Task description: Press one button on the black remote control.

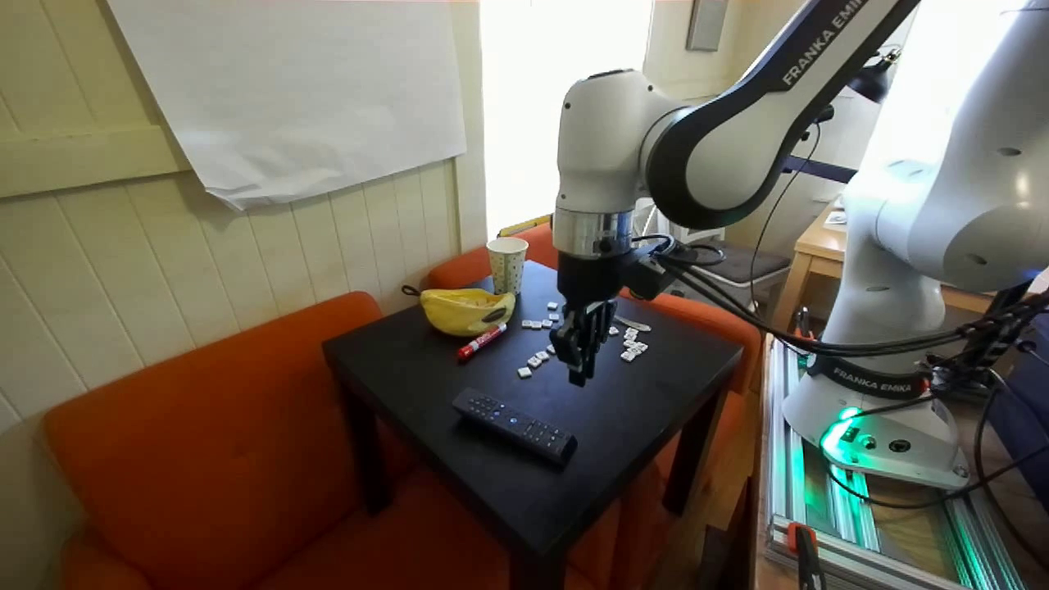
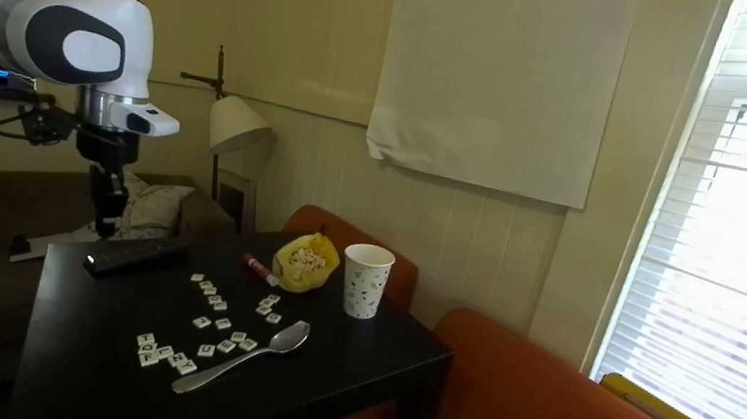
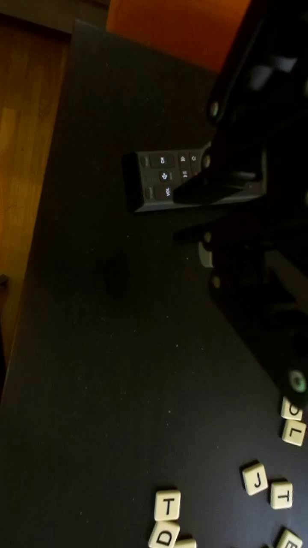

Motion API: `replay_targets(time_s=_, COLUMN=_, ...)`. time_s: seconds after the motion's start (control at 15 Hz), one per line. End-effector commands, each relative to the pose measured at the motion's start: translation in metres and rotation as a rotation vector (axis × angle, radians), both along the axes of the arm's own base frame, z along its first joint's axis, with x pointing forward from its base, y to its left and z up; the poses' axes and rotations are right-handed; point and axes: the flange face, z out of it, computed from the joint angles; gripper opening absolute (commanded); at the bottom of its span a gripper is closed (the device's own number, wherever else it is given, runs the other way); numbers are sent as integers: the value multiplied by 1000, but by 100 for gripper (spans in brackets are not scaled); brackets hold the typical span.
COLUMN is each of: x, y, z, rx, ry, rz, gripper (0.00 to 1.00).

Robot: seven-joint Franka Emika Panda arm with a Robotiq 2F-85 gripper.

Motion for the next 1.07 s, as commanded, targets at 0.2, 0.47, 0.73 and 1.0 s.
replay_targets(time_s=0.2, x=-19, y=-19, z=53, rx=-1, ry=-132, rz=-56, gripper=74)
replay_targets(time_s=0.47, x=-21, y=-30, z=78, rx=5, ry=-161, rz=-86, gripper=99)
replay_targets(time_s=0.73, x=-16, y=-28, z=73, rx=17, ry=-151, rz=-67, gripper=100)
replay_targets(time_s=1.0, x=-16, y=-27, z=71, rx=15, ry=-146, rz=-66, gripper=100)
